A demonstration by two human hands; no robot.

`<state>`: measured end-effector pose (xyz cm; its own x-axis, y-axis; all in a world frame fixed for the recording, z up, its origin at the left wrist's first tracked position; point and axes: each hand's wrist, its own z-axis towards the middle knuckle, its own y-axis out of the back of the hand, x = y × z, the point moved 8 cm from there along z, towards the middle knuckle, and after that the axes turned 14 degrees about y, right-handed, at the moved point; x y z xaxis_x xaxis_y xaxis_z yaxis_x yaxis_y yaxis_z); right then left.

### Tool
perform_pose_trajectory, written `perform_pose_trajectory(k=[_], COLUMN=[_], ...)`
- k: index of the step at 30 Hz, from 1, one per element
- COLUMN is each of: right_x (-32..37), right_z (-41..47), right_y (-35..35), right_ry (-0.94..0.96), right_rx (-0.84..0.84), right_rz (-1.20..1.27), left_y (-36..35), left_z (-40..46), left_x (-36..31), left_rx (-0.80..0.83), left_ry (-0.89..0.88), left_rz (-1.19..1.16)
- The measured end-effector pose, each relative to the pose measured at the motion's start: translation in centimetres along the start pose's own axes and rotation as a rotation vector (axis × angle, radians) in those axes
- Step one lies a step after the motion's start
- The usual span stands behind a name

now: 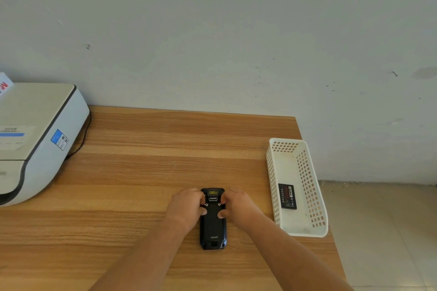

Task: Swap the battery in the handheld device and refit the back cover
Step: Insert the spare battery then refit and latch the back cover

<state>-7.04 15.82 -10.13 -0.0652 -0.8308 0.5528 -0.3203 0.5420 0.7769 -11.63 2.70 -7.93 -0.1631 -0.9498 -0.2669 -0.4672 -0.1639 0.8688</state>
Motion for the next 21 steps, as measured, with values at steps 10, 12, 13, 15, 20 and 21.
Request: perform_pose_trajectory(k=[10, 12, 13, 15, 20, 21], right_x=[0.01, 0.01, -0.03, -0.18, -0.28, -0.27], right_z=[0.69, 0.69, 0.67, 0.56, 0.36, 0.30], right_y=[-0.12, -0.19, -0.22, -0.30, -0.37, -0.36], right_ry=[-0.008, -0.017, -0.021, -0.031, -0.033, -0.037], right_rx=[0.053, 0.058, 0.051, 0.034, 0.003, 0.000], right_rz=[-0.042, -0.035, -0.029, -0.012, 0.015, 0.022], left_y=[-0.30, -0.35, -0.38, -0.42, -0.35, -0.32], left_z=[-0.23, -0.30, -0.34, -0.44, -0.44, -0.44], left_x=[0.25, 0.39, 0.43, 0.50, 0.46, 0.43], left_rx=[0.007, 0.011, 0.009, 0.000, 0.001, 0.003], left_ry=[0.025, 0.030, 0.033, 0.038, 0.045, 0.045], left_rz=[-0.039, -0.046, -0.049, -0.058, -0.057, -0.049])
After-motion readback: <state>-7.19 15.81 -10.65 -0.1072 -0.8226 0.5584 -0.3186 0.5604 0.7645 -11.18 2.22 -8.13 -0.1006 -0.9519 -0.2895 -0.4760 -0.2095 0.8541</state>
